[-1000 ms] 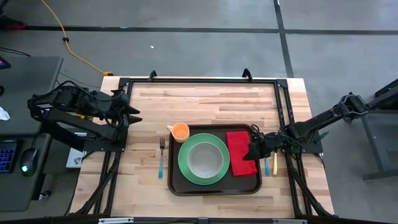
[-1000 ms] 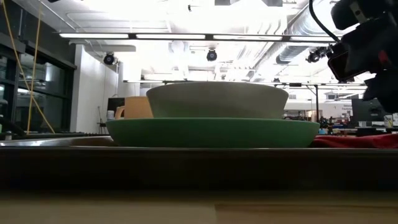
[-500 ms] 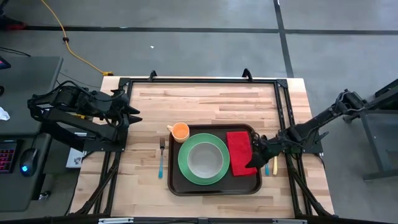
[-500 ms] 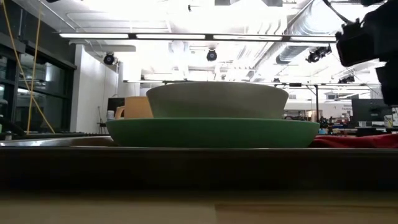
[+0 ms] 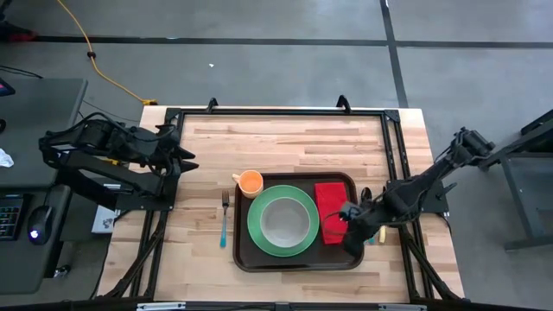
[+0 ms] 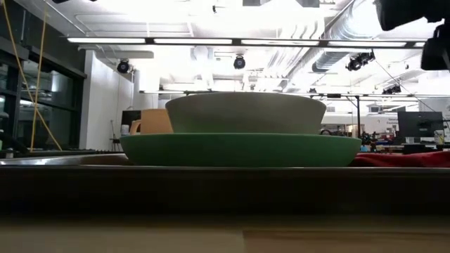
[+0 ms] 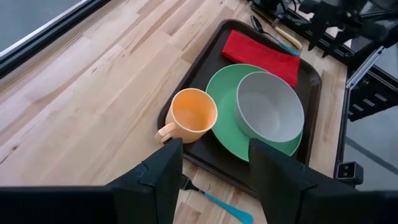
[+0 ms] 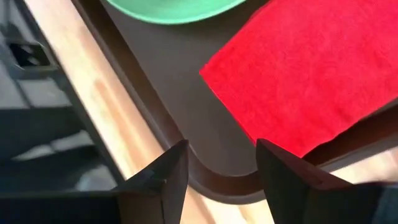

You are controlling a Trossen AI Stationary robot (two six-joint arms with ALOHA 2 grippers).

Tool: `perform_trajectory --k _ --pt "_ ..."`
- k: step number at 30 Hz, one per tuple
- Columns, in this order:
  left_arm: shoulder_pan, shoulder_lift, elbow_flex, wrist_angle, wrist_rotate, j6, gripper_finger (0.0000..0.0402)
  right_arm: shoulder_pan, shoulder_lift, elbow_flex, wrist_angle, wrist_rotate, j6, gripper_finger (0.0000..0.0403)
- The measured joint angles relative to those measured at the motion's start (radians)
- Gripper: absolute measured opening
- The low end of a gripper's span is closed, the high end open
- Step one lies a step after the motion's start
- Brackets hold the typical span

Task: Set up tray
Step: Put the red table napkin beside the plate on the brown serving tray

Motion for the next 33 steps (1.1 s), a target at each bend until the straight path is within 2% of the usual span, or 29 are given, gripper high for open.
perform_trajectory --k 9,16,22,27,33 --pt "0.000 0.014 0.000 0.000 0.007 0.000 0.0211 0.004 0.256 0.136 -0.063 0.000 -0.240 0.0165" --pt "0.000 0.027 0.000 0.000 0.027 0.000 0.0211 0.013 0.379 0.144 -0.072 -0.003 -0.379 0.0165" --pt "0.000 0.035 0.000 0.000 0.040 0.000 0.0211 0.041 0.410 0.141 -0.080 0.004 -0.421 0.0165" --pt "0.000 0.034 0.000 0.000 0.040 0.000 0.0211 0.051 0.409 0.141 -0.072 0.060 -0.444 0.0165" --pt "0.000 0.034 0.000 0.000 0.040 0.001 0.0211 0.050 0.424 0.141 -0.031 0.047 -0.479 0.0165"
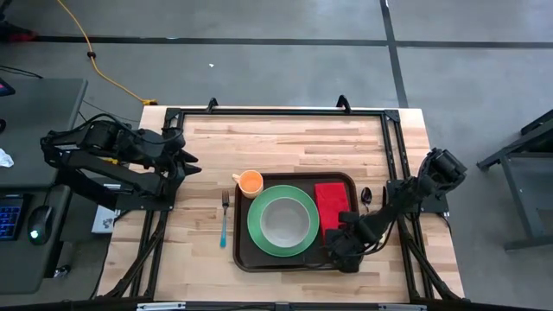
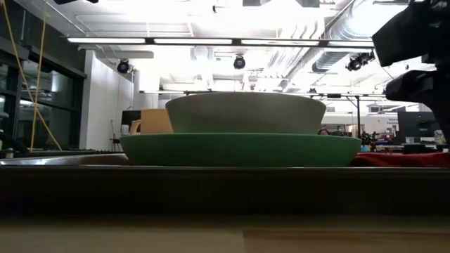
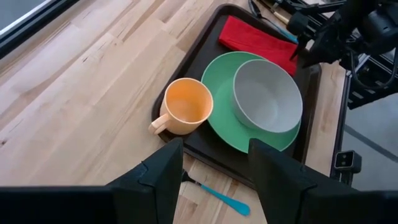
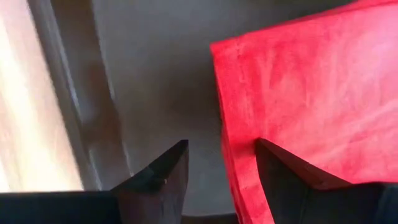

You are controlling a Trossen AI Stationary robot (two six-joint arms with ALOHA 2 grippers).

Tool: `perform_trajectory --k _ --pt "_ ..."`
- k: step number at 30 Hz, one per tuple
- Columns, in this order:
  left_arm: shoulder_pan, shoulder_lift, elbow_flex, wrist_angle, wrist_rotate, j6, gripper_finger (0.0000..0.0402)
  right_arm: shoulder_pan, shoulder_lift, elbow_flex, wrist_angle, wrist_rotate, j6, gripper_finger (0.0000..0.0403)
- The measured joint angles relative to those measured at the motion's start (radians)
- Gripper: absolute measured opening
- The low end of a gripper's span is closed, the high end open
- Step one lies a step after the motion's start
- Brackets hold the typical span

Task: Set up tray
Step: Put the red table napkin beside the plate on the brown serving tray

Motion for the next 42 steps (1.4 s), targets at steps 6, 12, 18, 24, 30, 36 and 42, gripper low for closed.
perform_trajectory --k 6,12,18,24,30,36,42 --pt "0.000 0.000 0.000 0.000 0.000 0.001 0.0211 0.000 0.019 0.000 0.002 -0.023 -0.028 0.0165" --pt "0.000 0.000 0.000 0.000 0.000 0.003 0.0211 0.000 0.045 0.000 0.006 0.014 -0.028 0.0165" --pt "0.000 0.000 0.000 0.000 0.000 0.002 0.0211 0.001 0.075 0.001 0.014 0.027 -0.004 0.0165" --pt "0.000 0.000 0.000 0.000 0.000 0.002 0.0211 0.001 0.077 0.001 0.013 0.064 0.120 0.0165" --pt "0.000 0.000 0.000 0.000 0.000 0.003 0.0211 0.000 0.077 0.001 0.014 0.062 0.127 0.0165" --pt "0.000 0.000 0.000 0.000 0.000 0.002 0.0211 0.000 0.078 0.000 0.014 0.057 0.120 0.0165" --pt "0.000 0.000 0.000 0.000 0.000 0.002 0.0211 -0.003 0.078 0.000 0.012 0.045 0.145 0.0157"
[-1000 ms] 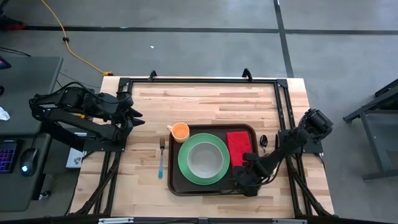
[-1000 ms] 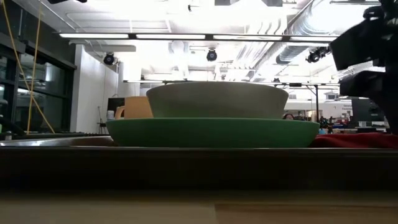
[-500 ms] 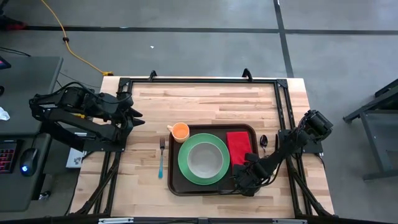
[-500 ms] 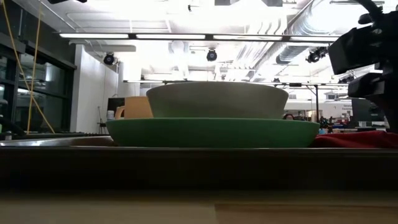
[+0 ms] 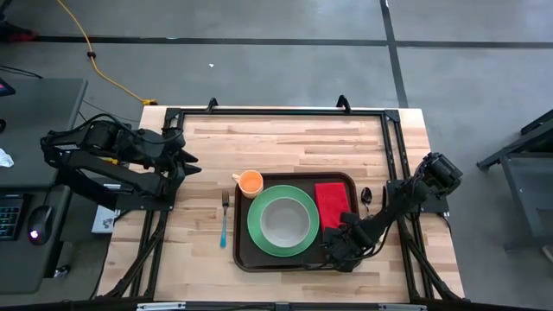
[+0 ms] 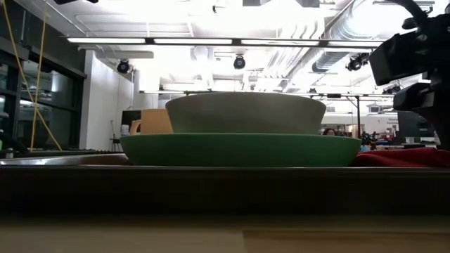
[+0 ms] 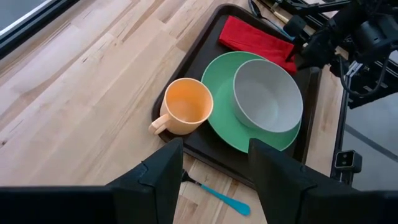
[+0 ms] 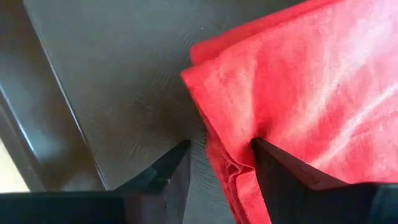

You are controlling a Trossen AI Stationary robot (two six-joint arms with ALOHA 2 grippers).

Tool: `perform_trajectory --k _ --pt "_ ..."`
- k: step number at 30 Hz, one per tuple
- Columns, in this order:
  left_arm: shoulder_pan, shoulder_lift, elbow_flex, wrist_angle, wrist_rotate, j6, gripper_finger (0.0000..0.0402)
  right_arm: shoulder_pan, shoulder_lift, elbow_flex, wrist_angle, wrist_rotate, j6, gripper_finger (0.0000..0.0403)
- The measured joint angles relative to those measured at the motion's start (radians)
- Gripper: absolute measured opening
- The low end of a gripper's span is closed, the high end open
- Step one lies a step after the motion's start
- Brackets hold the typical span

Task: Set up tray
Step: Put the red table napkin beside the plate on the brown serving tray

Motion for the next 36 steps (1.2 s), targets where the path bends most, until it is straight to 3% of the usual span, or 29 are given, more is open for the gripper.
perform_trajectory --k 17,36 --pt "0.000 0.000 0.000 0.000 0.000 0.004 0.0211 0.000 0.000 -0.002 -0.013 0.014 0.004 0.0009" --pt "0.000 0.000 0.000 0.000 0.000 0.004 0.0211 0.000 -0.040 -0.006 -0.034 0.004 0.055 0.0001"
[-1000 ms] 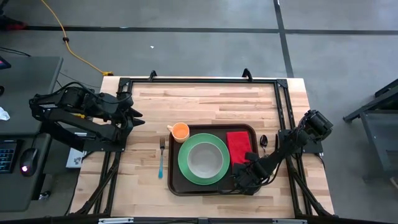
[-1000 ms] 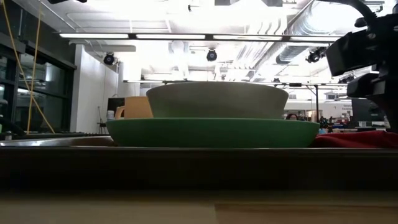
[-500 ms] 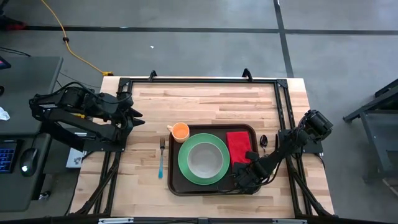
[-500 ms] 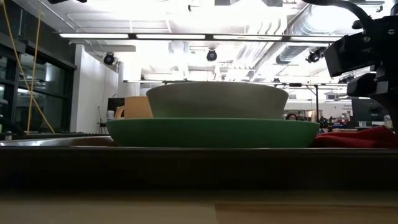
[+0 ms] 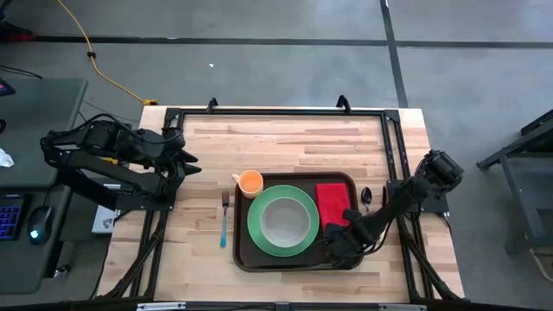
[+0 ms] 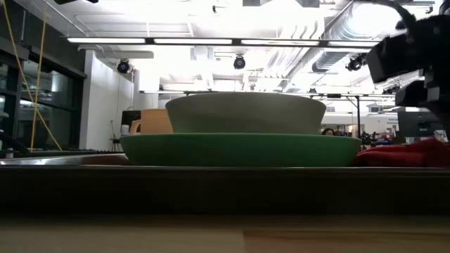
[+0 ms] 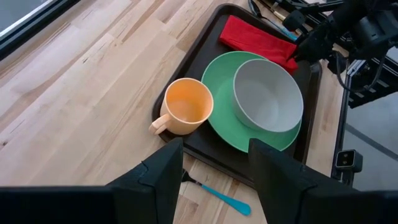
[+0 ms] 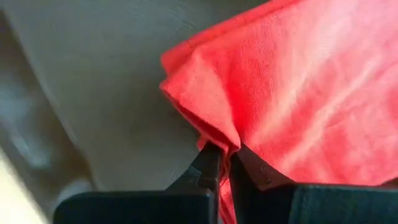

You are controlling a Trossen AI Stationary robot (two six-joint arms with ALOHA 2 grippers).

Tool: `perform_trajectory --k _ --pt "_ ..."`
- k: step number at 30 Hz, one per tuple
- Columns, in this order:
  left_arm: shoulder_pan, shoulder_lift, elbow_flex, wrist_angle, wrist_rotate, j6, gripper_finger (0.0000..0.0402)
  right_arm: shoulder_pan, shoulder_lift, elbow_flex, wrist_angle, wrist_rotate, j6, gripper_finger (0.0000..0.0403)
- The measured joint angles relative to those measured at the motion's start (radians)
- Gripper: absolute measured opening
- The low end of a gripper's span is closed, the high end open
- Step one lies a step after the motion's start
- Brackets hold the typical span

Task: Set up tray
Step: Put the red table napkin beside the plate on the brown serving tray

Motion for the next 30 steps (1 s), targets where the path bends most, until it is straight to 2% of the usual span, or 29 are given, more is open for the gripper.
perform_trajectory --k 11,22,30 --pt "0.000 0.000 0.000 0.000 0.000 0.000 0.0211 0.000 -0.083 0.002 -0.053 0.052 0.027 0.0000" --pt "0.000 0.000 0.000 0.000 0.000 0.000 0.0211 0.000 -0.096 0.003 -0.054 0.050 0.113 0.0000" --pt "0.000 0.000 0.000 -0.003 0.000 0.000 0.0211 0.000 -0.157 0.004 -0.042 0.061 0.158 0.0000"
